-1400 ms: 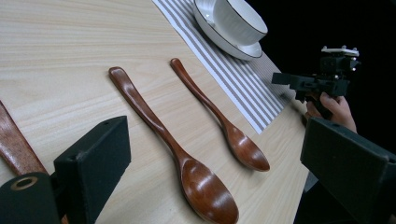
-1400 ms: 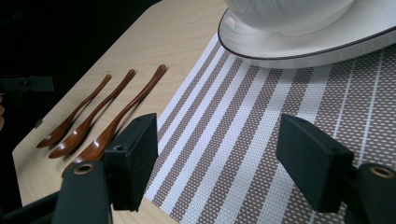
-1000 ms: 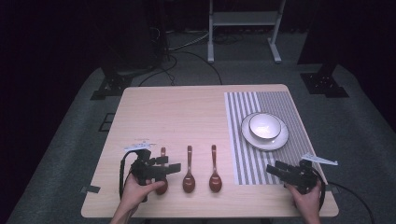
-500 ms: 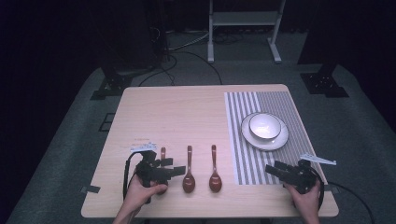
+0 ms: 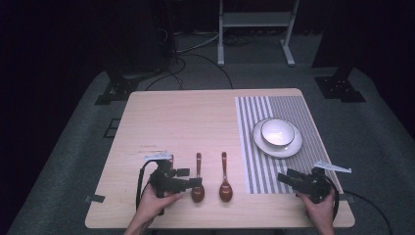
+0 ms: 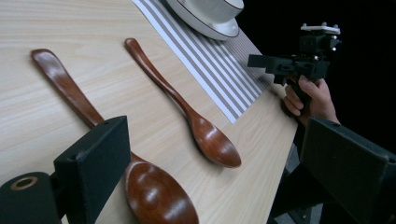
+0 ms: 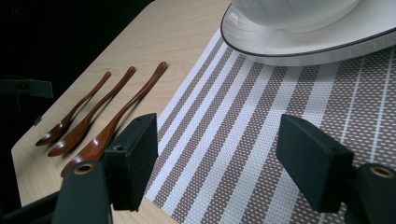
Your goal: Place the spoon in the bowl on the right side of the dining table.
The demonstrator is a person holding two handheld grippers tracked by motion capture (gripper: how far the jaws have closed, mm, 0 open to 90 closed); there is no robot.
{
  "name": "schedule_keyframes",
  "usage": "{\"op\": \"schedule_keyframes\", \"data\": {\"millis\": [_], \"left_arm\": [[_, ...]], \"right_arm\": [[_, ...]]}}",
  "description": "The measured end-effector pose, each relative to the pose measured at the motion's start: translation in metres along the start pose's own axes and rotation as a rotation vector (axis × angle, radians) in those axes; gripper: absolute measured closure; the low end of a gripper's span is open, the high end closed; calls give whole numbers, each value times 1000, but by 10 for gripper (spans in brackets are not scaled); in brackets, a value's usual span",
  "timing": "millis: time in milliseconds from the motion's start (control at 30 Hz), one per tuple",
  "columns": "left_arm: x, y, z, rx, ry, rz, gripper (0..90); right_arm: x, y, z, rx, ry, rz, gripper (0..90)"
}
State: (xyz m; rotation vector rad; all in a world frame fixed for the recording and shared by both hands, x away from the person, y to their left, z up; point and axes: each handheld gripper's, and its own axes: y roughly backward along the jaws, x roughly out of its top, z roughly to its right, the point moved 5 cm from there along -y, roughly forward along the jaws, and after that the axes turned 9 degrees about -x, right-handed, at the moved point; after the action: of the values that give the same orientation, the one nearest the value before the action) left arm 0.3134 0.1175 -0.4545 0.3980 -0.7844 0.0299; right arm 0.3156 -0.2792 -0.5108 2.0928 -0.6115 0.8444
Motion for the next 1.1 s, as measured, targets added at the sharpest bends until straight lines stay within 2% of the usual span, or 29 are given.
{"op": "schedule_keyframes", "data": {"millis": [467, 600, 1100], "left_arm": [[-2, -29, 11, -71, 1, -54, 74], [-2, -41, 18, -96, -13, -76, 75], [-10, -68, 30, -147, -18, -140, 74]], "right_arm": [[-1, -2, -2, -1, 5, -9, 285], [-1, -2, -3, -2, 7, -7, 285], [-2, -2, -4, 5, 5, -7, 285]]}}
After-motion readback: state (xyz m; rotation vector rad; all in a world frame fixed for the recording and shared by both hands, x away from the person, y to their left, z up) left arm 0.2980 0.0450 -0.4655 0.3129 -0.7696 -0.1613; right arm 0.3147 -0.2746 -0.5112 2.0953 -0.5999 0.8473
